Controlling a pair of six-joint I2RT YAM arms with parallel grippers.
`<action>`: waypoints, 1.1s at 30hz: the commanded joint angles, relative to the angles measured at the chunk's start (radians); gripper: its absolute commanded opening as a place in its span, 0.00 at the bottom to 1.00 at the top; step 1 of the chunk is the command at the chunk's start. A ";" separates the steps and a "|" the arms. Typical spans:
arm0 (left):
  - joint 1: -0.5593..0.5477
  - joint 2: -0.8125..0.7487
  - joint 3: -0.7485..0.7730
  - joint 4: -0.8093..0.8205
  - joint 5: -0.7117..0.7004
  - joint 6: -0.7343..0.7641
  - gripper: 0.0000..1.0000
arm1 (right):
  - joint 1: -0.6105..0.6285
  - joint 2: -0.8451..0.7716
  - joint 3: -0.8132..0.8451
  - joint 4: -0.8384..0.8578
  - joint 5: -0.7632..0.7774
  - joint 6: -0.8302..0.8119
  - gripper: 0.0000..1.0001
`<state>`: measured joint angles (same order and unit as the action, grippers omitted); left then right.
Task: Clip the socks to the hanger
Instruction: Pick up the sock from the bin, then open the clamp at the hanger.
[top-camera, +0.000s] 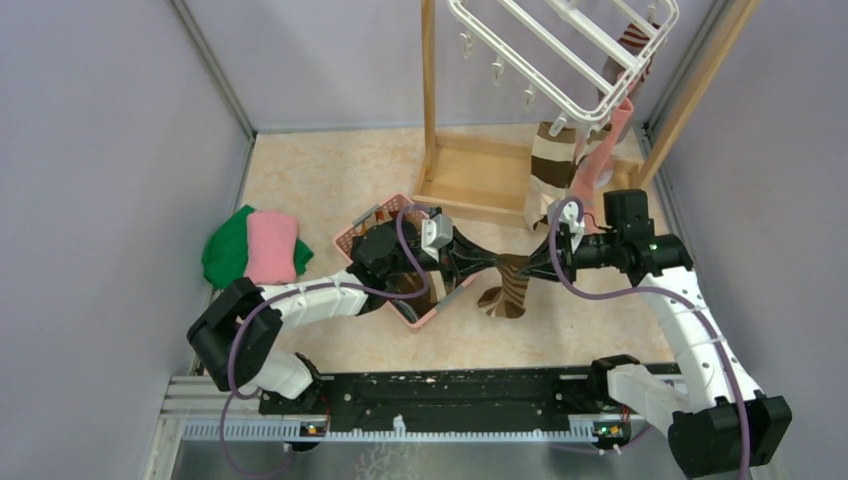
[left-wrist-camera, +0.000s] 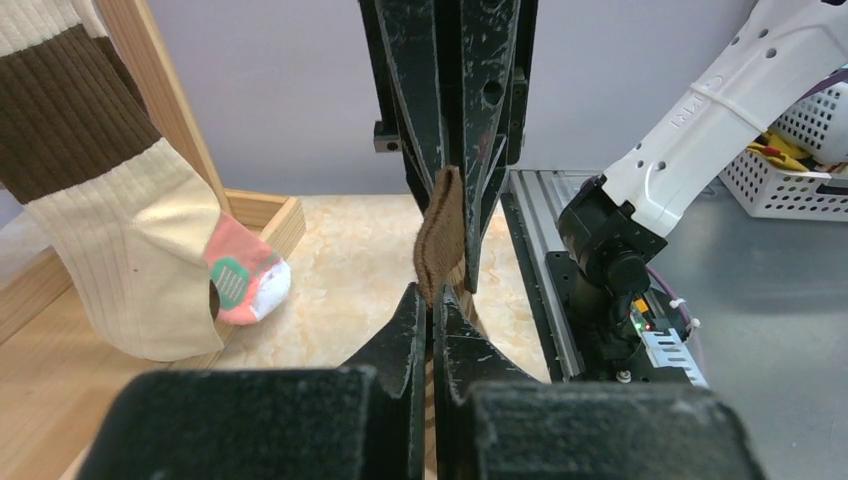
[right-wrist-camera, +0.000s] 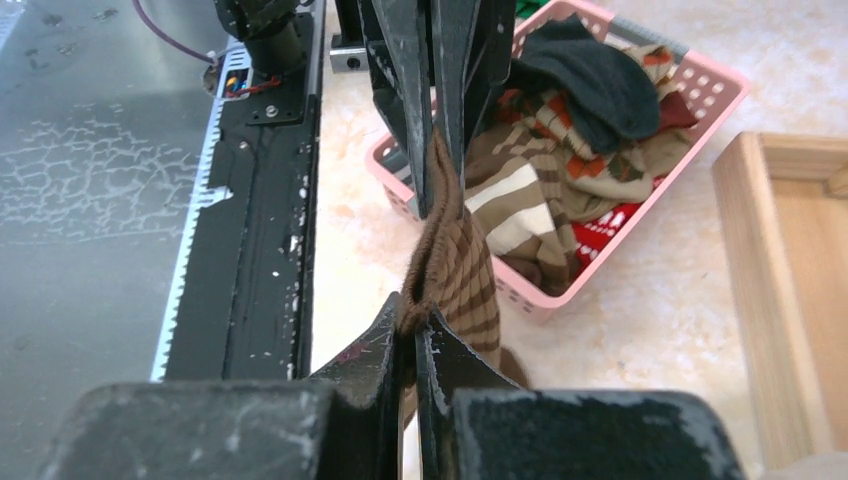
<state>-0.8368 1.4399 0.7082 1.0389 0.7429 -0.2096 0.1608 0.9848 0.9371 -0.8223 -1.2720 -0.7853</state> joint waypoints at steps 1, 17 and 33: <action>0.001 -0.016 -0.007 -0.009 -0.017 0.035 0.00 | 0.000 -0.010 0.095 -0.078 0.013 -0.101 0.00; 0.070 -0.178 -0.098 -0.086 -0.036 0.081 0.99 | -0.007 -0.029 0.114 -0.204 0.077 -0.272 0.00; 0.139 -0.048 -0.002 0.190 0.190 -0.186 0.99 | -0.016 -0.026 0.183 -0.241 0.074 -0.273 0.00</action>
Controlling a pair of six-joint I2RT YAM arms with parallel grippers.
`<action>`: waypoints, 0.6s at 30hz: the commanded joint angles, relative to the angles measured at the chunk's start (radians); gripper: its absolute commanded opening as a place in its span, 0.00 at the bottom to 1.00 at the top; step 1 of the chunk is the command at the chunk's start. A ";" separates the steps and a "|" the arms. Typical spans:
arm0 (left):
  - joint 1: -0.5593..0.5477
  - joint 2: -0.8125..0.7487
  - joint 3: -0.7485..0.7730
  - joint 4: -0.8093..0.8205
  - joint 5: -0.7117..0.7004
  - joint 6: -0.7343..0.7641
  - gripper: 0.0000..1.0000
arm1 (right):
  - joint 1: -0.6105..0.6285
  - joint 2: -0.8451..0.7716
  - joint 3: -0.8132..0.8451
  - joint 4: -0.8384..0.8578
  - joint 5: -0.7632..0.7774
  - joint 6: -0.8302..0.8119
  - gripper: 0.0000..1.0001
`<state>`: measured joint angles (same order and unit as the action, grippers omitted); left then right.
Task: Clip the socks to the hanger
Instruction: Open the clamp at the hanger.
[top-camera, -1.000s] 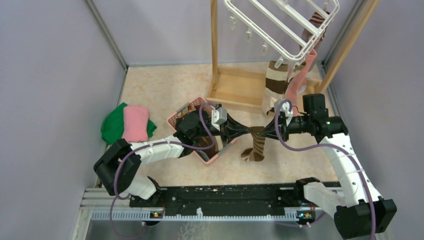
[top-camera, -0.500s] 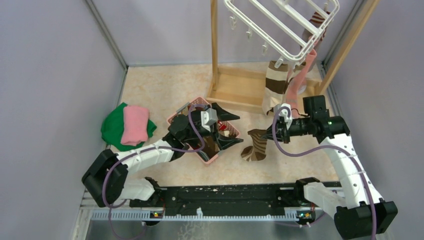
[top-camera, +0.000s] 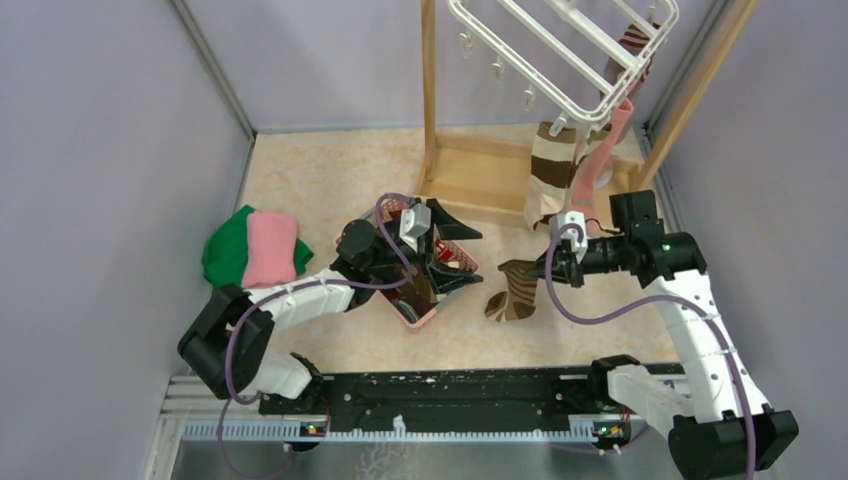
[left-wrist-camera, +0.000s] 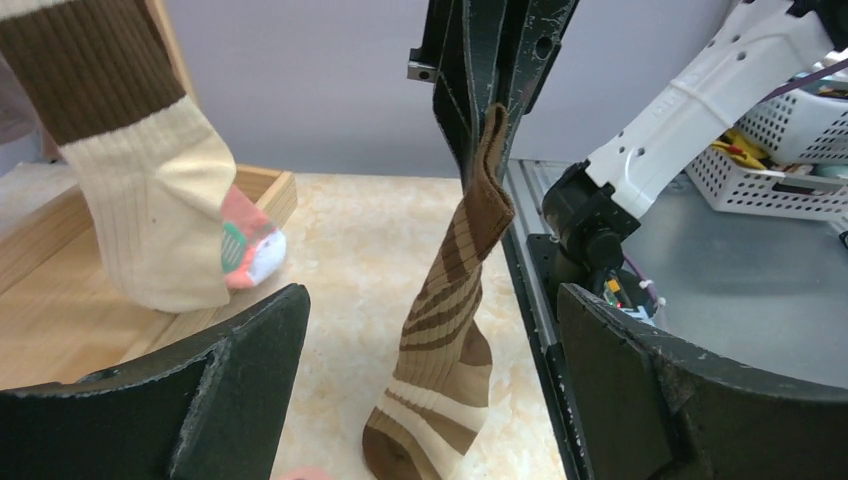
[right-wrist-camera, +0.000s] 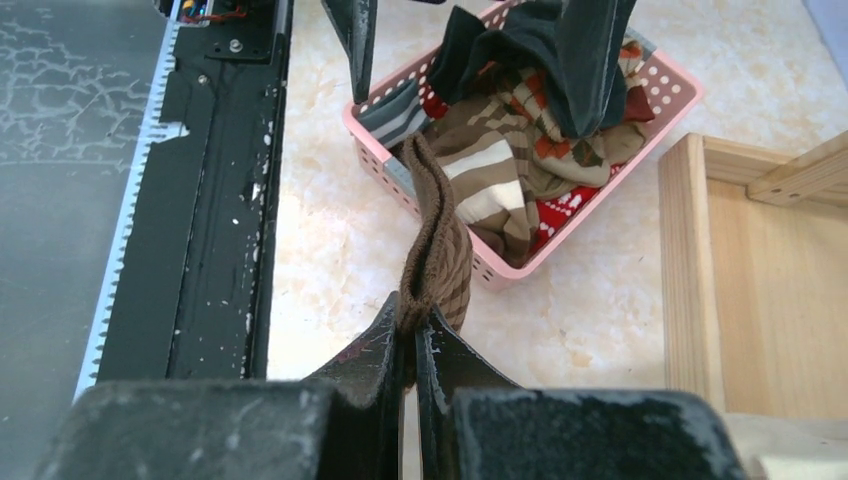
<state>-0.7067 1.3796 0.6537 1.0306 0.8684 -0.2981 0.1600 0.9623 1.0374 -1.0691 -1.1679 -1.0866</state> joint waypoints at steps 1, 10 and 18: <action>0.012 0.017 0.056 0.245 0.063 -0.126 0.99 | -0.017 0.006 0.099 0.008 -0.033 0.047 0.00; 0.105 0.039 0.183 0.232 -0.091 -0.239 0.99 | -0.146 0.120 0.326 -0.101 -0.096 0.121 0.00; 0.190 0.265 0.405 0.429 -0.010 -0.488 0.96 | -0.156 0.070 0.216 0.068 -0.092 0.236 0.00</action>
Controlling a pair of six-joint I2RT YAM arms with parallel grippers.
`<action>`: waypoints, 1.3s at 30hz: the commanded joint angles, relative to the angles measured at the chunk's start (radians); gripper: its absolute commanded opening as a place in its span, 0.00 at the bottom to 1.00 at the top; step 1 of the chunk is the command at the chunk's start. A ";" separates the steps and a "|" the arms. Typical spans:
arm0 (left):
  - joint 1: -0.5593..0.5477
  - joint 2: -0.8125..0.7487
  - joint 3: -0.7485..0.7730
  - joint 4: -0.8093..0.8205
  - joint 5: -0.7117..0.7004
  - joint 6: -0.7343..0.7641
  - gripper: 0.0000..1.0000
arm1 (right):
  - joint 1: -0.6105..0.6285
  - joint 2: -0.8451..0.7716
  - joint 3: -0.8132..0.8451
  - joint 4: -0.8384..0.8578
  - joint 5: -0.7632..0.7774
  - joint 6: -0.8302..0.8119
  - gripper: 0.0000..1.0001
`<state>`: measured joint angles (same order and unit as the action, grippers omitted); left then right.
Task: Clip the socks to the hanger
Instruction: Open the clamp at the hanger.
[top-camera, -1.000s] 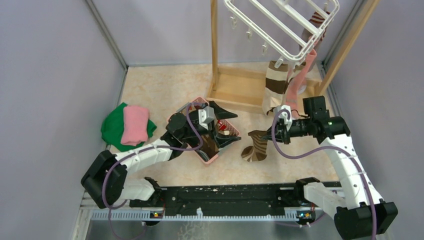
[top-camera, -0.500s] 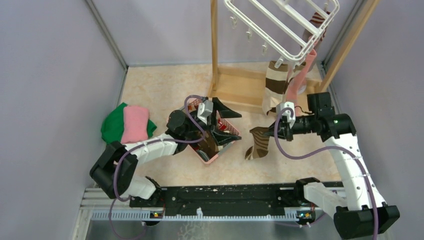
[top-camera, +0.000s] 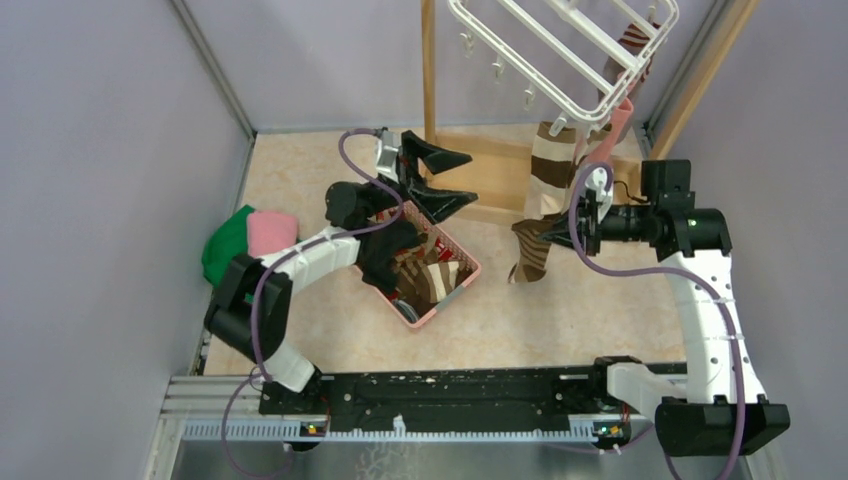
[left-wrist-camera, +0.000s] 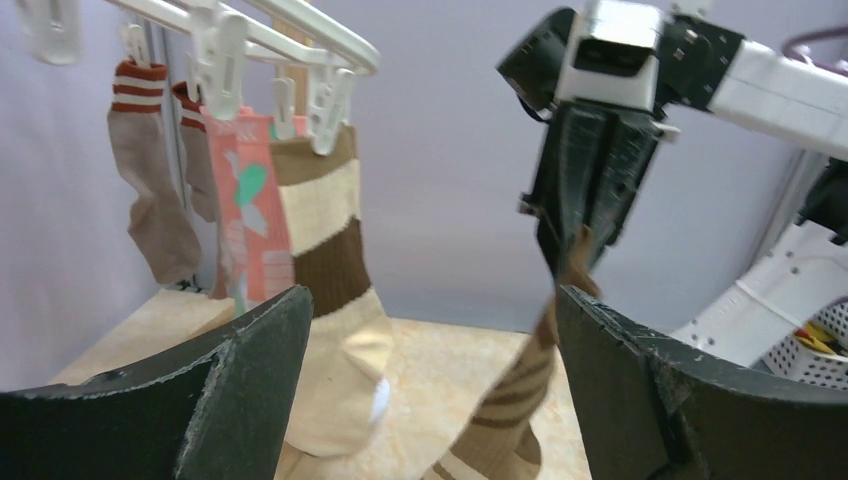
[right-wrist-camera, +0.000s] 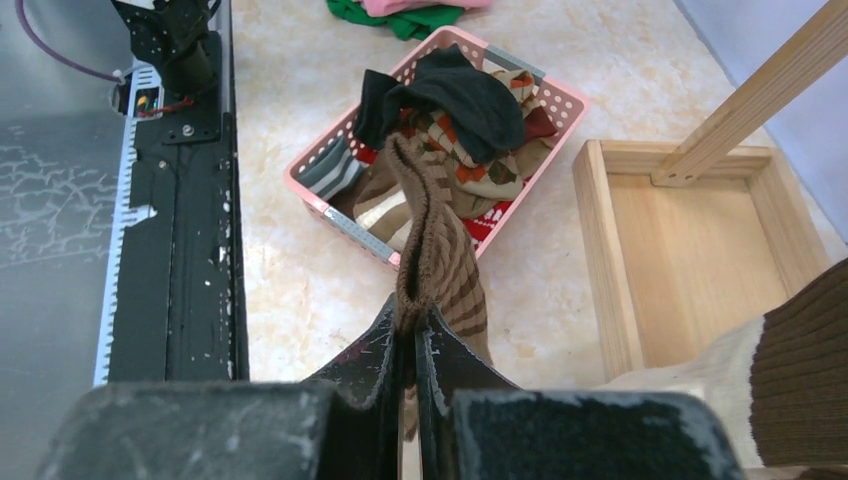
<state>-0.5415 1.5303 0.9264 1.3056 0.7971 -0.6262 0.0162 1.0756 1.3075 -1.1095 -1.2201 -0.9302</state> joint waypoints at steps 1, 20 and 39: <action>0.029 0.147 0.168 0.197 0.075 -0.196 0.93 | -0.013 -0.052 -0.070 0.126 -0.043 0.086 0.00; 0.010 0.650 0.763 0.357 -0.089 -0.528 0.90 | -0.013 -0.060 -0.126 0.122 -0.090 0.034 0.00; -0.023 0.897 1.256 0.291 -0.048 -0.538 0.88 | -0.044 -0.063 -0.120 0.087 -0.101 -0.004 0.00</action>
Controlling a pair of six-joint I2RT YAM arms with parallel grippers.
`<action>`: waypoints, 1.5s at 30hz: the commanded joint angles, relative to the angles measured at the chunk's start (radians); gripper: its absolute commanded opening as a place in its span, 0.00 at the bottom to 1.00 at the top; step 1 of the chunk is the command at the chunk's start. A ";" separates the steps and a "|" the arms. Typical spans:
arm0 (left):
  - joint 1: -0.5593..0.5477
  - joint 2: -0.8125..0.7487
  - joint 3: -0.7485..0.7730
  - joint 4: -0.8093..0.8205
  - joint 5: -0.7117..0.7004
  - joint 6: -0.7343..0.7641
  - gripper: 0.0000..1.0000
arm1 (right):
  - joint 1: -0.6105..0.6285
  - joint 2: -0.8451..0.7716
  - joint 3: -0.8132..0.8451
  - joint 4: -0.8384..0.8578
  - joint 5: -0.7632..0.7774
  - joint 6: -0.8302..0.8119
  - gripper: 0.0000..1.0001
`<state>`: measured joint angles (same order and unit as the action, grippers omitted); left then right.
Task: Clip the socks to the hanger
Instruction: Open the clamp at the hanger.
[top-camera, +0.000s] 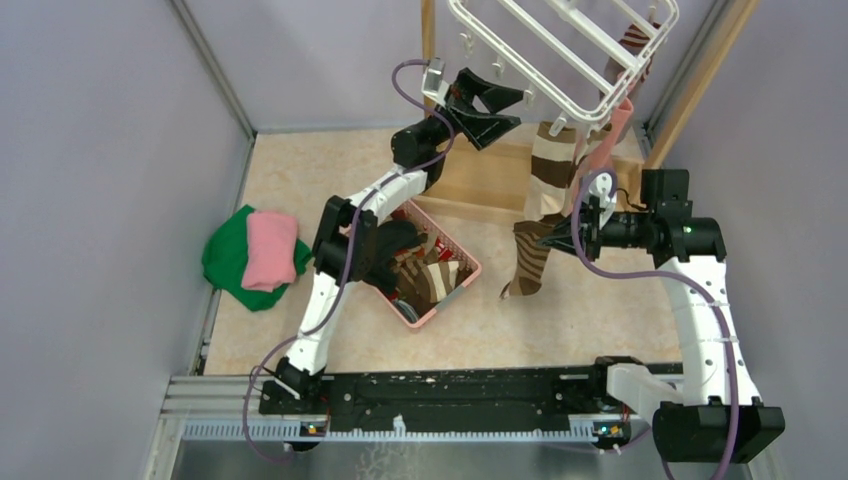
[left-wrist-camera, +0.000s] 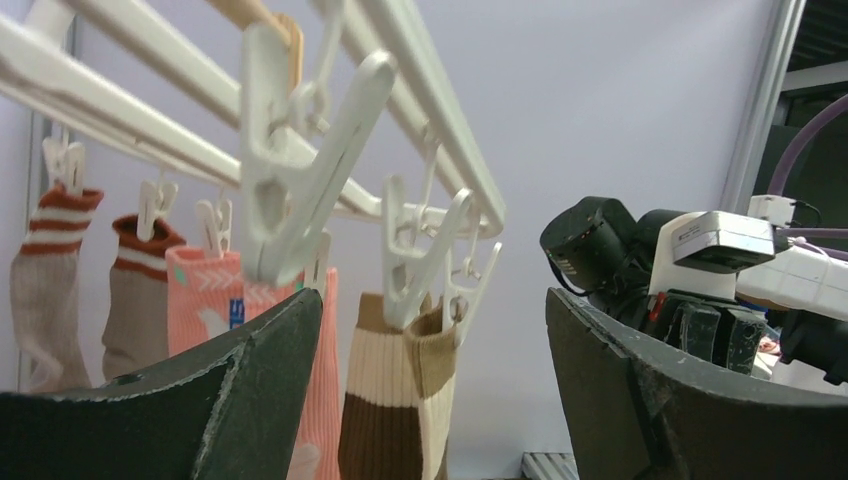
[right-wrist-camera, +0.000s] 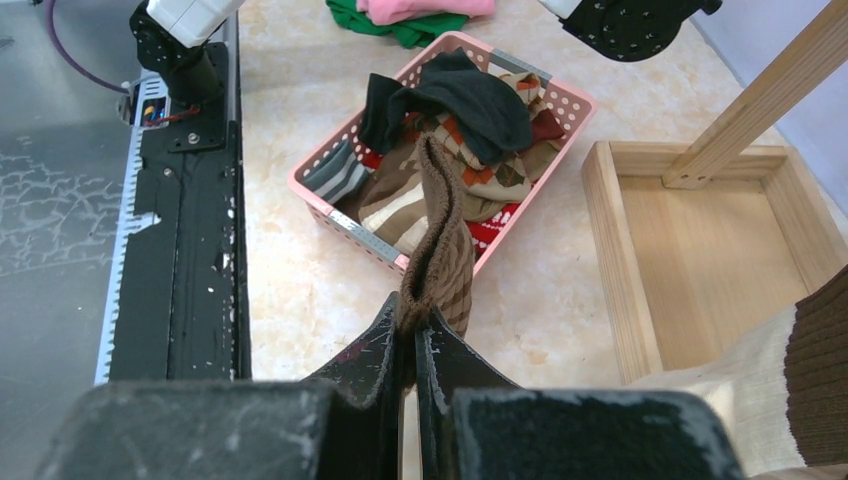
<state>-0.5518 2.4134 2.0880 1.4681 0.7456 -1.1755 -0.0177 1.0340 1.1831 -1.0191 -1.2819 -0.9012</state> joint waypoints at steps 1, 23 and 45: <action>-0.017 0.017 0.103 0.119 0.001 0.021 0.88 | -0.009 -0.022 0.005 -0.005 -0.040 -0.033 0.00; -0.057 0.018 0.161 0.038 -0.027 0.091 0.79 | -0.010 -0.028 0.006 -0.022 -0.042 -0.053 0.00; -0.066 -0.001 0.161 -0.020 -0.057 0.146 0.76 | -0.009 -0.033 0.008 -0.037 -0.043 -0.067 0.00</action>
<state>-0.6098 2.4310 2.2143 1.4326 0.7090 -1.0462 -0.0181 1.0218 1.1831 -1.0500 -1.2881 -0.9421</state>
